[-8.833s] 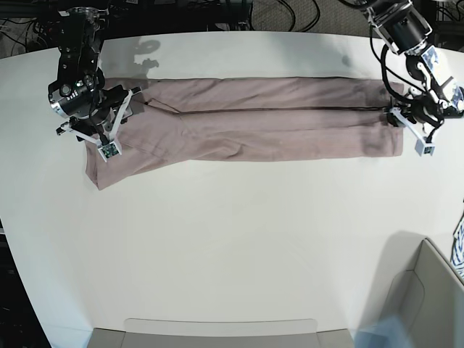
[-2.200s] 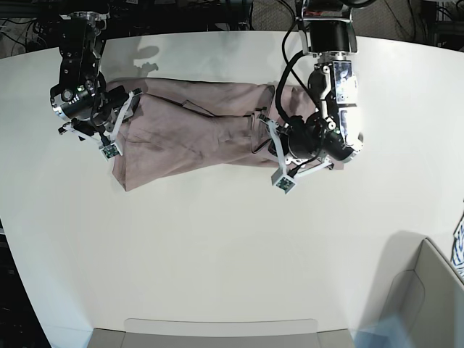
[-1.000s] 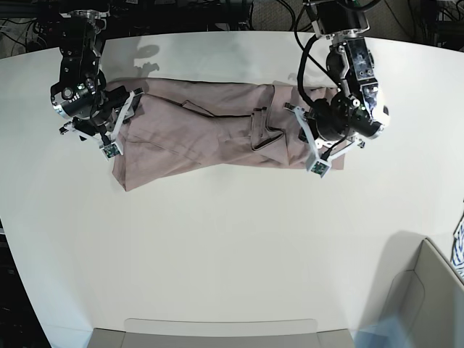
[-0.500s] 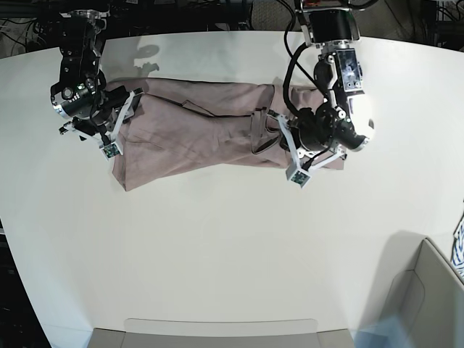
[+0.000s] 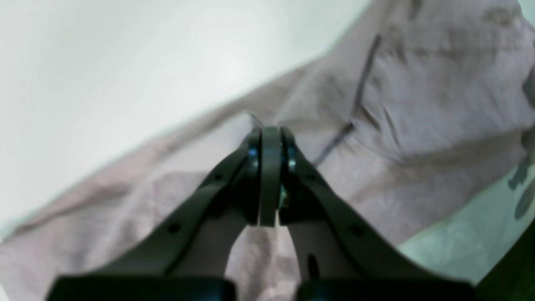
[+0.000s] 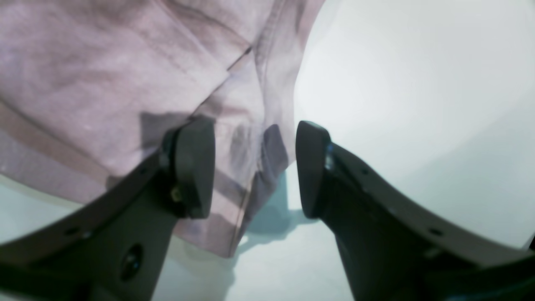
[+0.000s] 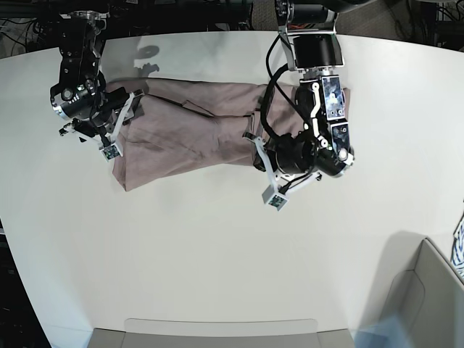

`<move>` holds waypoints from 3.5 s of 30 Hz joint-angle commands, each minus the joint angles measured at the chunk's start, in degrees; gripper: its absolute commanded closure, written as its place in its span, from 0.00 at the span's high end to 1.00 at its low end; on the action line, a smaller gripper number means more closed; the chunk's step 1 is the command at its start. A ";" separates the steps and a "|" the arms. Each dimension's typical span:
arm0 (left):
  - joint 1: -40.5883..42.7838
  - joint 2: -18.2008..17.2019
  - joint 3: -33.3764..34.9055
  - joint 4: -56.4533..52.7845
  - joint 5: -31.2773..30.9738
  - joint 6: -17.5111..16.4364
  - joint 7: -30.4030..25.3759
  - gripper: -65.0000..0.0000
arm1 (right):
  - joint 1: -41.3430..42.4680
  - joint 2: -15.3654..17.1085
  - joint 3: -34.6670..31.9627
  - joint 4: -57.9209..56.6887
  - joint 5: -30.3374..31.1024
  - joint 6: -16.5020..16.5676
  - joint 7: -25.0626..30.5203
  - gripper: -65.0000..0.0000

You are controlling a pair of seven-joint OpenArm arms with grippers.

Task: Fold the T-shirt properly
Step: 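Grasp the other strip end with the right gripper, then fold the held end over onto the bundle with the right gripper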

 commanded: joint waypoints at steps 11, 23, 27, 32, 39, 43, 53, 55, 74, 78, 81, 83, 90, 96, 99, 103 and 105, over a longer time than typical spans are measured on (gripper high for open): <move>3.04 -0.58 0.18 7.43 -0.59 -0.08 -0.77 0.00 | 4.73 1.46 15.54 2.44 29.64 6.89 -3.74 0.48; 6.64 -1.55 0.27 7.52 -0.68 -0.08 -0.77 0.00 | 5.43 2.78 23.11 -18.83 39.22 12.86 3.91 0.48; 7.52 -1.55 0.27 7.52 -0.68 -0.08 -0.77 0.00 | 6.66 2.78 23.11 -26.92 39.31 15.41 6.02 0.48; 7.52 -2.61 0.35 7.52 -0.68 -0.08 -0.77 0.00 | 8.33 3.04 21.35 -31.67 39.57 15.59 5.75 0.48; 7.52 -2.78 0.27 7.52 -0.68 -0.08 -0.77 0.00 | 9.65 2.07 15.02 -34.48 39.66 16.86 5.58 0.48; 7.61 -2.78 0.27 7.61 -0.68 -0.08 -0.77 0.00 | 9.48 -0.13 12.12 -33.95 39.49 16.86 5.58 0.48; 10.77 -2.87 0.18 15.26 -0.68 -0.08 -0.77 0.00 | 10.71 -1.27 8.07 -33.95 39.14 16.73 5.58 0.08; 10.86 -4.10 0.18 18.16 -0.68 -0.08 -0.77 0.00 | 10.97 -1.00 8.16 -33.95 39.14 10.84 5.84 0.00; 17.98 -12.10 -14.94 20.18 -0.59 -0.08 -0.77 0.00 | 14.14 6.03 -13.91 -7.31 39.05 -41.64 5.58 0.00; 19.74 -14.03 -17.32 20.18 -0.59 -0.08 -0.77 0.00 | 17.30 5.94 -25.07 -6.96 39.05 -51.22 5.75 0.00; 20.09 -14.21 -20.57 20.18 -0.59 -0.08 -0.77 0.00 | 19.59 4.97 -32.46 -6.70 39.22 -56.67 5.84 0.00; 20.27 -14.65 -21.98 20.09 -0.41 -0.08 -0.77 0.00 | 20.91 3.74 -35.71 -6.79 39.22 -59.40 5.66 0.00; 21.67 -16.32 -22.24 20.09 -0.68 -0.08 -0.77 0.00 | 25.39 -3.38 -41.25 -12.32 33.42 -61.77 5.58 0.00; 21.67 -16.32 -22.33 20.09 -0.68 -0.08 -0.77 0.00 | 27.15 -10.15 -44.85 -18.57 25.95 -61.77 5.93 0.00; 21.59 -16.32 -22.15 20.09 -0.68 -0.08 -0.77 0.00 | 27.15 -11.82 -46.43 -18.57 23.57 -61.69 5.93 0.00; 21.50 -16.32 -22.06 20.01 -0.68 -0.08 -0.77 0.00 | 27.15 -13.40 -47.93 -18.92 21.03 -61.60 5.93 0.00; 21.41 -16.32 -22.06 20.01 -0.68 -0.08 -0.77 0.00 | 27.15 -14.02 -47.93 -19.18 20.15 -61.51 5.93 0.00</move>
